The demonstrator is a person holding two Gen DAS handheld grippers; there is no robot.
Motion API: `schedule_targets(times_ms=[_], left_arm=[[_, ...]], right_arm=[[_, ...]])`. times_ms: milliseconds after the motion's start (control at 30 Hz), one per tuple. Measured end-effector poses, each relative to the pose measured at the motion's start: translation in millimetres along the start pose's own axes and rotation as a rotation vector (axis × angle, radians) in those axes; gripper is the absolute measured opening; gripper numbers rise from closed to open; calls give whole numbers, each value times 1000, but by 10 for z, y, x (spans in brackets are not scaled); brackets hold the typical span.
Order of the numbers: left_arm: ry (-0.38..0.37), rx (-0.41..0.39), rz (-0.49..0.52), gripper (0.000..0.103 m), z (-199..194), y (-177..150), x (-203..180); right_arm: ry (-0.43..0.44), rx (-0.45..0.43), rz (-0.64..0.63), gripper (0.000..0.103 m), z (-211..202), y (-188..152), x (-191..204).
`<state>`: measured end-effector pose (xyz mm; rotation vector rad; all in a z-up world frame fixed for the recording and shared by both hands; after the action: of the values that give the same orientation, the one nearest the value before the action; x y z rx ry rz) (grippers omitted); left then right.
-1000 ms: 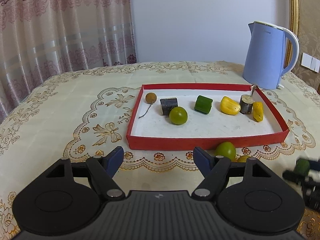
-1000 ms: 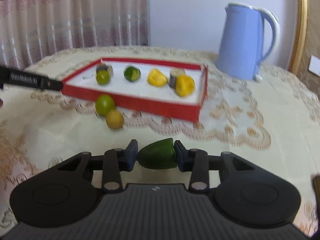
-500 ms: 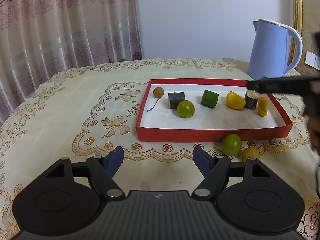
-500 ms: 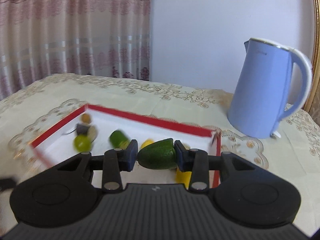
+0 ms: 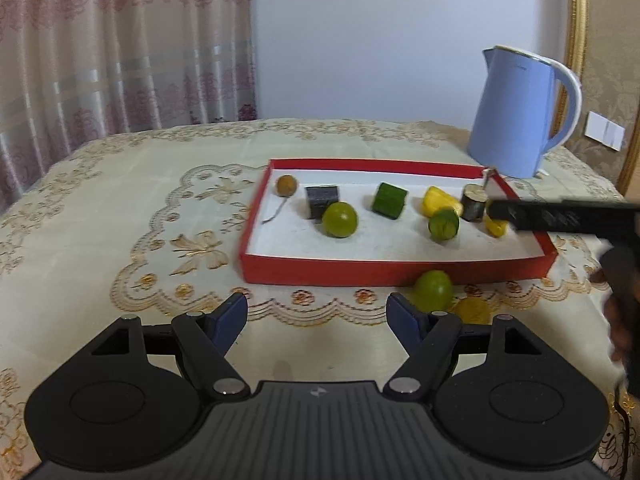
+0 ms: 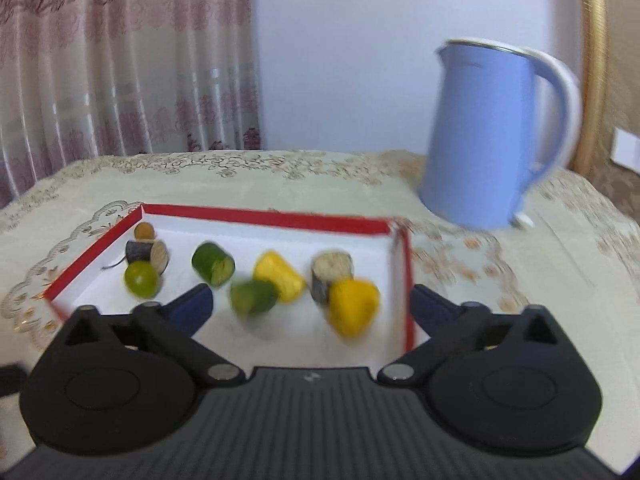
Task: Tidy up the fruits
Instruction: 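Grasp the round green fruit with the left tool while the right tool grasps the round yellow fruit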
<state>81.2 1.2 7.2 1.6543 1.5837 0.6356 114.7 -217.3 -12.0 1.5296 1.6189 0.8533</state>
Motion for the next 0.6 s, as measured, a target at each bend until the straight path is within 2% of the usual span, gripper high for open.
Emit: schedule_targets(times_ms=[67,167,267,433,533,600], left_arm=[[-19,-8,11,76,6,-8,-56],[-35,-16,22,76,-2,-5,-105],[-2,-31,26,76,-6,19,-95],[64,-36,25,76,23,36,-15],[69,-16,16,76,47,21,27],[78,-13,21,76,47,6,40]], right_arm=[[-40,-1,40,103,-165,-136,-47],[-101,21,20,103,-291,-335,-51],[-10,13,-87,103,-370,-451,101],[58,-6,-226,103,-402,-474,408],[85,19,-275,102,-337,-495,547],[113,26,-271,97,-311,-508,607]])
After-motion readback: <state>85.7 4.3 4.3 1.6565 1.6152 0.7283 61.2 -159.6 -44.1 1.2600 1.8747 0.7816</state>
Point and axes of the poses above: each gripper's, at about its wrist camera, not at the fingertips, and z roughly the way its jaws point, x to its left, y to its top, the point moved 4 cm from there along z, roughly the way its jaws point, and after that the axes turned 9 degrees about -z, right-handed, at the moved point
